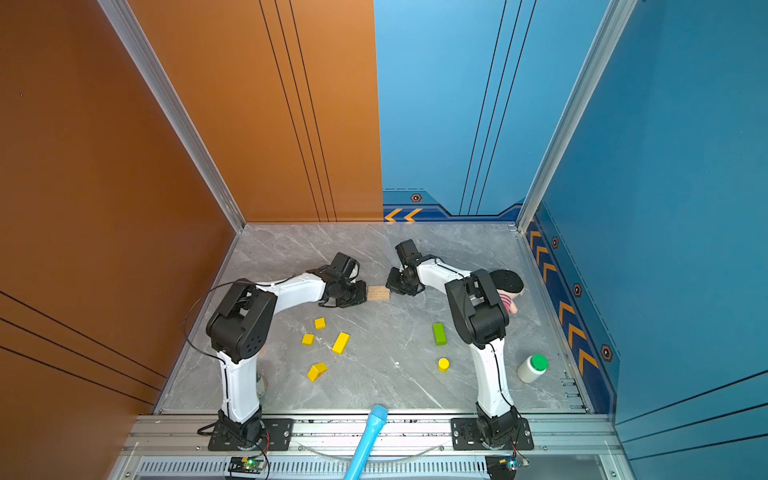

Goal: Build the wood block tower

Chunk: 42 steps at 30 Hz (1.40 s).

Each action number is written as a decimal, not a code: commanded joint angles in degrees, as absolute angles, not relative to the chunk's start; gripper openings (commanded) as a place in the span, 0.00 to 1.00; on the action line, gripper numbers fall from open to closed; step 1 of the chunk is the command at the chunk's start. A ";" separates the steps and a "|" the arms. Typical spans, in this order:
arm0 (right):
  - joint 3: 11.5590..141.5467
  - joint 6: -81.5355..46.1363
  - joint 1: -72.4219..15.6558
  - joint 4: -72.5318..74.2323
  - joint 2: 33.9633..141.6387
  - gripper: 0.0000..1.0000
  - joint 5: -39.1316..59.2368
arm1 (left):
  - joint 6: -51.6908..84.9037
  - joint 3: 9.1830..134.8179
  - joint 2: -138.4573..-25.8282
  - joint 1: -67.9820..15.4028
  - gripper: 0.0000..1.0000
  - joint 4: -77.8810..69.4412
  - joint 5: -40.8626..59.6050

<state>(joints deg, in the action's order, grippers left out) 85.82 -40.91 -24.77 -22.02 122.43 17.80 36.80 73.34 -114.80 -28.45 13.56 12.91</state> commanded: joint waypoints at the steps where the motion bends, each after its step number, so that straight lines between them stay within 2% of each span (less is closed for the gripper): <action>1: 84.76 -40.63 -24.33 -26.00 119.72 0.00 15.45 | 35.18 72.57 -113.57 -27.30 0.00 15.91 11.01; 20: 69.16 -39.44 -23.47 -29.19 95.97 0.00 9.20 | 31.54 66.20 -97.14 -24.70 0.00 17.16 8.32; 28: 68.37 -42.08 -24.17 -23.03 99.92 0.00 11.73 | 32.52 67.91 -103.23 -25.38 0.00 16.33 11.56; 42: 69.23 -41.75 -23.62 -21.35 103.36 0.00 13.99 | 37.12 72.85 -114.50 -25.51 0.00 13.16 16.10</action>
